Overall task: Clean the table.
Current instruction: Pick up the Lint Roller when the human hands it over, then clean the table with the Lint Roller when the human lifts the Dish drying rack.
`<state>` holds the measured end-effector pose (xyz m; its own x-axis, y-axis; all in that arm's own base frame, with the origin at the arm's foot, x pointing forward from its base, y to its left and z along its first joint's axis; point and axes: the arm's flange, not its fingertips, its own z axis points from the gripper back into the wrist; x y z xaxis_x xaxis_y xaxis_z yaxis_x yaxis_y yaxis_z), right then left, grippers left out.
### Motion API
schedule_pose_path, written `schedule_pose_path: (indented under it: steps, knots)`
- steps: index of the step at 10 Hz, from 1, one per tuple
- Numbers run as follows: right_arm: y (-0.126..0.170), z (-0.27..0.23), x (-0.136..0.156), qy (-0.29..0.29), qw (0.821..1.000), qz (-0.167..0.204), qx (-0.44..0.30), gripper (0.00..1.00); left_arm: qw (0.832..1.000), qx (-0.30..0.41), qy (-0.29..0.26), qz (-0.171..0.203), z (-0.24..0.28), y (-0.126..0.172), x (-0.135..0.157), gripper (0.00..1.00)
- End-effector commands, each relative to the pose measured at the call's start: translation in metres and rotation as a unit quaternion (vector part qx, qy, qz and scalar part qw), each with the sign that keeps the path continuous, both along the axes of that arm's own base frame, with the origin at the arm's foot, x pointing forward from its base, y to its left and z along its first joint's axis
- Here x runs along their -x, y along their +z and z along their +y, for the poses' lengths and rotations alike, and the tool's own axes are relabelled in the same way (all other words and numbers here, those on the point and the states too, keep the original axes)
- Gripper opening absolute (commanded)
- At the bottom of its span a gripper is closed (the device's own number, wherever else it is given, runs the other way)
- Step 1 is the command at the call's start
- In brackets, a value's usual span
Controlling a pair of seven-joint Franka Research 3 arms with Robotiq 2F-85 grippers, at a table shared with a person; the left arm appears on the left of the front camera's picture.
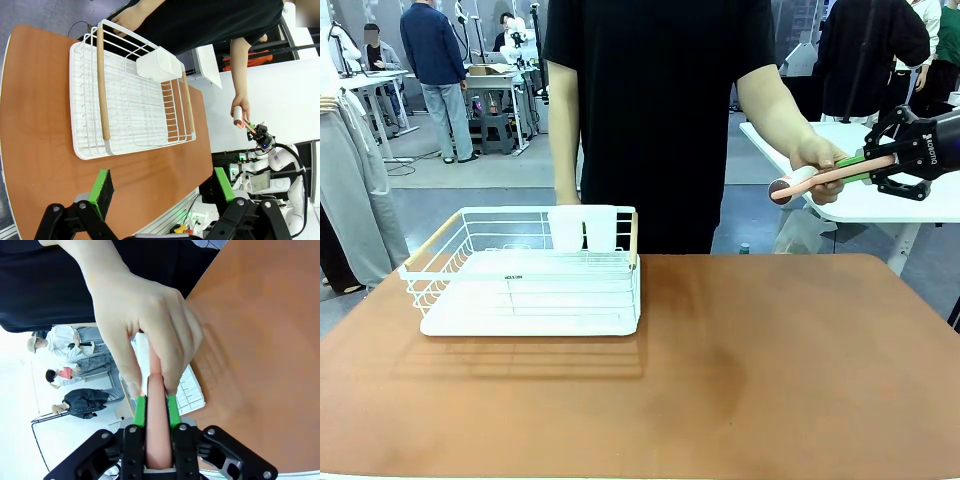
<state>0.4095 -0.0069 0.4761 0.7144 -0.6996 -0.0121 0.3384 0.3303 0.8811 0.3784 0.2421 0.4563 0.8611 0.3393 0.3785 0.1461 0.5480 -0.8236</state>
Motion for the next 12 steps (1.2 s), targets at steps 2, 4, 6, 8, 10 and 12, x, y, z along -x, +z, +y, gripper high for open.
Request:
schedule_pose_path:
  steps: [2,4,6,8,10,12]
  knots:
    - [0.0000,-0.0001,0.0000,0.000,1.000,0.000,0.000,0.10,1.000,0.007,-0.001,-0.006,0.0013,0.0008,0.0011,1.00]
    - [0.0000,-0.0001,0.0000,0.000,1.000,0.000,0.000,0.10,1.000,0.007,-0.001,-0.006,0.0013,0.0008,0.0011,1.00]
    - [0.0000,-0.0001,0.0000,0.000,1.000,0.000,0.000,0.10,1.000,0.007,-0.001,-0.006,0.0013,0.0008,0.0011,1.00]
    - [0.0000,-0.0001,0.0000,0.000,1.000,0.000,0.000,0.10,1.000,0.007,-0.001,-0.006,0.0013,0.0008,0.0011,1.00]
    - [0.0000,-0.0001,0.0000,0.000,1.000,0.000,0.000,0.10,1.000,0.007,-0.001,-0.006,0.0013,0.0008,0.0011,1.00]
    - [0.0000,-0.0001,0.0000,0.000,1.000,0.000,0.000,0.10,1.000,0.007,-0.001,-0.006,0.0013,0.0008,0.0011,1.00]
